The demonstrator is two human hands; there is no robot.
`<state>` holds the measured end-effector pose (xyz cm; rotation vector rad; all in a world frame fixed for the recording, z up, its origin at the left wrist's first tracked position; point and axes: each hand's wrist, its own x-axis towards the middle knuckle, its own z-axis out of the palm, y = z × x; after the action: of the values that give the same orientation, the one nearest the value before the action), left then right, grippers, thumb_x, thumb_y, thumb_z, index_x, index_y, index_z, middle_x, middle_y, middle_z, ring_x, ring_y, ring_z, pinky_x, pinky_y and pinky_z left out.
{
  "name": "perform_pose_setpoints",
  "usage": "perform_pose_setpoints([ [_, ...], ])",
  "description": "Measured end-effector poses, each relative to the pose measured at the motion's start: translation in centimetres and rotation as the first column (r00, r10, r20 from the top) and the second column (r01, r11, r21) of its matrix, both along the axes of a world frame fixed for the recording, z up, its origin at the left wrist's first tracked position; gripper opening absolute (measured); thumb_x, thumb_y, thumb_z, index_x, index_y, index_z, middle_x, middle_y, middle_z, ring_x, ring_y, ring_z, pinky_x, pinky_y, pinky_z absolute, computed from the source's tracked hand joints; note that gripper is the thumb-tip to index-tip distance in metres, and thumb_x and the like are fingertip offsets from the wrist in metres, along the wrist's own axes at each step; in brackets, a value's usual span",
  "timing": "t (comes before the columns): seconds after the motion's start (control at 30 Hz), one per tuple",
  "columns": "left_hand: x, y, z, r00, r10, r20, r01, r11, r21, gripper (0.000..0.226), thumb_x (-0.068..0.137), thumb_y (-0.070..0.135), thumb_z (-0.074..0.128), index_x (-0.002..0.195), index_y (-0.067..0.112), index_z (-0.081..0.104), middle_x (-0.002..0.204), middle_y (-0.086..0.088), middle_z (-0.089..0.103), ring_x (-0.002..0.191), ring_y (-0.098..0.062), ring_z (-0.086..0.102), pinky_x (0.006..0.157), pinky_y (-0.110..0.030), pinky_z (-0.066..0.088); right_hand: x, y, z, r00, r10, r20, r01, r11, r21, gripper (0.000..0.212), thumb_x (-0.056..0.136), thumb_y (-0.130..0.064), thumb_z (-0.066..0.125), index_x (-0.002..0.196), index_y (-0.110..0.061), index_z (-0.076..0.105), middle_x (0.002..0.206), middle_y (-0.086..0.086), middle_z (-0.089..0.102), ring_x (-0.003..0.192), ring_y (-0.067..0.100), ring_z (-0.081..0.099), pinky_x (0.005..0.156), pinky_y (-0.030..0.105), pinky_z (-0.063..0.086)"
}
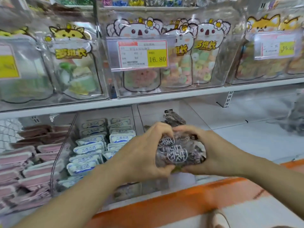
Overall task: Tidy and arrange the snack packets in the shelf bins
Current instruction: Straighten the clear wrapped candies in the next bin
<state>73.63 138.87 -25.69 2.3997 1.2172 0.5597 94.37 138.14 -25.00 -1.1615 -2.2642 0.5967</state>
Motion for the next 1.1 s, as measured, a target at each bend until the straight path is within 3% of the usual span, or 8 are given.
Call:
perform_pose_setpoints([
  [0.17,-0.1,3.0,0.6,1.0,0.003,0.004,-0.003,0.998,0.067,0.065,0.073,0.047,0.074,0.106,0.05,0.019,0.132,0.015,0.042,0.114,-0.01,0.05,0.093,-0.037,0.046,-0.1,3.4,0.1,0.999,-0.046,-0.013,0.047,0.998,0.036,0.07,0.067,-0.021,0.084,0.124,-0.037,0.046,0.117,-0.019,0.06,0.103,-0.008,0.058,0.081,0.011,0.046],
  [0.3,-0.7,4.9,-0.2,0.996,0.088,-0.005,-0.088,0.993,0.082,0.073,0.075,0.053,0.07,0.133,0.037,0.028,0.14,0.012,0.041,0.125,-0.006,0.039,0.105,-0.029,0.036,-0.2,6.5,-1.0,0.993,-0.103,-0.061,0.104,0.994,0.022,0.065,0.07,-0.013,0.081,0.122,-0.029,0.046,0.116,-0.019,0.055,0.102,-0.017,0.051,0.086,0.003,0.039],
  [0.43,-2.7,6.0,-1.5,0.979,0.197,-0.048,-0.194,0.979,0.068,0.063,0.086,0.049,0.059,0.14,0.033,0.032,0.143,0.013,0.039,0.131,-0.007,0.036,0.104,-0.023,0.028,-0.5,9.9,-2.8,0.957,-0.221,-0.187,0.214,0.975,-0.058,0.057,0.071,-0.013,0.082,0.115,-0.027,0.049,0.109,-0.016,0.058,0.097,0.019,0.059,0.086,0.027,0.049],
  [0.53,-3.7,6.2,-3.0,0.983,0.163,-0.084,-0.165,0.986,-0.019,0.042,0.092,0.038,0.054,0.133,0.037,0.042,0.14,0.017,0.041,0.129,-0.003,0.037,0.103,-0.022,0.03,-1.4,11.7,-4.5,0.95,-0.223,-0.219,0.19,0.968,-0.162,0.056,0.072,-0.009,0.08,0.115,-0.023,0.047,0.109,-0.007,0.056,0.095,0.019,0.059,0.069,0.011,0.046],
  [0.7,-4.2,6.5,-4.1,0.988,0.146,-0.057,-0.147,0.989,-0.024,0.029,0.094,0.032,0.05,0.122,0.042,0.046,0.134,0.024,0.041,0.127,0.002,0.034,0.107,-0.025,0.029,-1.2,12.9,-6.8,0.994,-0.11,-0.012,0.107,0.986,-0.13,0.066,0.07,-0.009,0.08,0.125,-0.016,0.045,0.126,0.005,0.049,0.115,0.017,0.049,0.081,0.0,0.035],
  [0.83,-4.4,6.6,-4.5,0.989,0.139,-0.058,-0.139,0.99,0.01,0.027,0.094,0.031,0.048,0.118,0.043,0.048,0.134,0.027,0.04,0.129,0.003,0.032,0.111,-0.027,0.026,-1.0,12.2,-6.3,0.98,0.014,0.198,-0.031,0.996,0.087,0.061,0.068,-0.011,0.079,0.122,-0.011,0.05,0.116,0.002,0.054,0.105,0.012,0.052,0.091,0.019,0.041],
  [0.97,-4.5,6.5,-4.3,0.987,0.145,-0.064,-0.144,0.989,0.017,0.027,0.094,0.032,0.049,0.118,0.043,0.05,0.133,0.029,0.04,0.128,0.003,0.033,0.111,-0.03,0.026,-1.4,12.0,-5.9,0.802,0.075,0.593,-0.235,0.952,0.198,0.062,0.07,-0.022,0.076,0.124,-0.018,0.047,0.118,0.002,0.057,0.108,0.02,0.052,0.091,0.033,0.042],
  [1.1,-4.5,6.4,-4.0,0.987,0.136,-0.089,-0.133,0.99,0.036,0.028,0.095,0.034,0.046,0.12,0.043,0.049,0.132,0.031,0.038,0.128,0.004,0.031,0.113,-0.034,0.024,-3.0,13.1,-4.6,0.633,0.138,0.762,-0.338,0.934,0.112,0.06,0.075,-0.028,0.071,0.127,-0.019,0.042,0.114,0.005,0.057,0.104,0.025,0.052,0.084,0.035,0.044],
])
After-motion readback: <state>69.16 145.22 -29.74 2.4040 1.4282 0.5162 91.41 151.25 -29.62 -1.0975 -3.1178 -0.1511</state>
